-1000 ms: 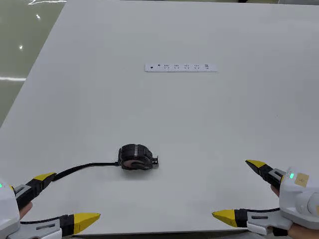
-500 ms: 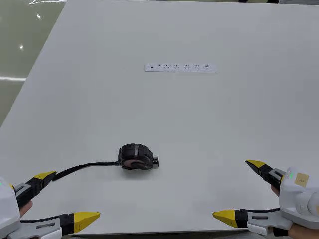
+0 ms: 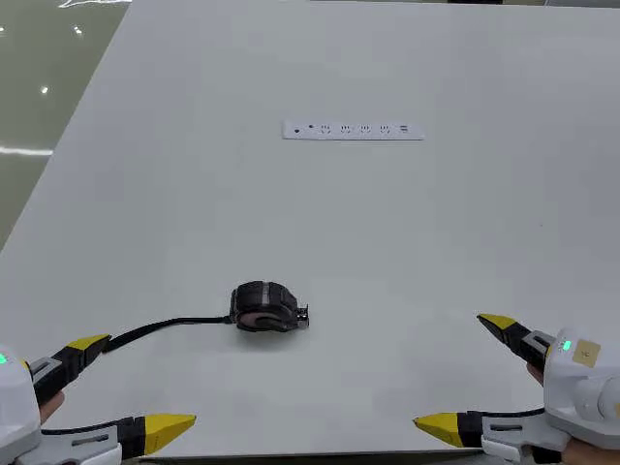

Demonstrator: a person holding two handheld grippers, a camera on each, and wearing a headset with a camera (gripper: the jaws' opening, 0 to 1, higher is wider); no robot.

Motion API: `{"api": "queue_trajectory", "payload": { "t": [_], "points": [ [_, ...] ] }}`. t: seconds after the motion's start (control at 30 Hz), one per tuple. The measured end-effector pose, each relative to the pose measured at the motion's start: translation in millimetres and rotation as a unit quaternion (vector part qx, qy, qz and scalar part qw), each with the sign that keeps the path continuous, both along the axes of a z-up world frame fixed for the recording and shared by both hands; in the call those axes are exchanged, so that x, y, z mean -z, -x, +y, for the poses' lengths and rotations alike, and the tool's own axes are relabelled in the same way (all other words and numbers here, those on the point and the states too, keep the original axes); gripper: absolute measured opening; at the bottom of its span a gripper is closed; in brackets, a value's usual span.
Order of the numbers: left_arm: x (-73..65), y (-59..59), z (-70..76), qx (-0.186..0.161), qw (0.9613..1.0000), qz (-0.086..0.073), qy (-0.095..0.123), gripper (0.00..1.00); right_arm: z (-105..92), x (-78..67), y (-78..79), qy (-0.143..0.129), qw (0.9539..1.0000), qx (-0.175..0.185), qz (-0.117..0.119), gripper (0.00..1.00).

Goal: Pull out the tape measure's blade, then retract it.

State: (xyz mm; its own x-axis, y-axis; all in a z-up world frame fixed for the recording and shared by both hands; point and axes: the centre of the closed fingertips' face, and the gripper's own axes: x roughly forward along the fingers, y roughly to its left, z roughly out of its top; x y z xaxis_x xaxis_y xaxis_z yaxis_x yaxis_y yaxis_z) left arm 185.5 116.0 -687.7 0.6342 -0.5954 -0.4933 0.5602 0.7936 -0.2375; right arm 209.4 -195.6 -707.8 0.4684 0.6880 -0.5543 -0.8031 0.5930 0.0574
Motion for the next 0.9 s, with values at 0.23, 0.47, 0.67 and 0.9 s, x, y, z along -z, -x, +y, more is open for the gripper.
{"api": "queue_trajectory", "payload": {
  "t": [0.23,0.47,0.67,0.9],
  "points": [
    [1.8,-4.0,-2.3,0.006,1.0000,0.001,-0.005,0.98,-1.8,1.6,-0.8,0.002,1.0000,-0.005,0.001,0.98],
    [1.8,-10.2,-4.6,0.031,0.9993,0.001,-0.020,0.98,-0.1,3.3,-2.9,0.006,0.9999,-0.012,0.003,0.98],
    [2.5,-14.9,-6.6,0.052,0.9981,0.001,-0.032,0.97,1.1,5.4,-2.8,0.010,0.9998,-0.018,0.005,0.98],
    [5.8,-17.4,-10.9,0.080,0.9957,0.005,-0.048,0.97,1.8,6.2,-4.1,0.014,0.9996,-0.023,0.006,0.97]
  ]
}}
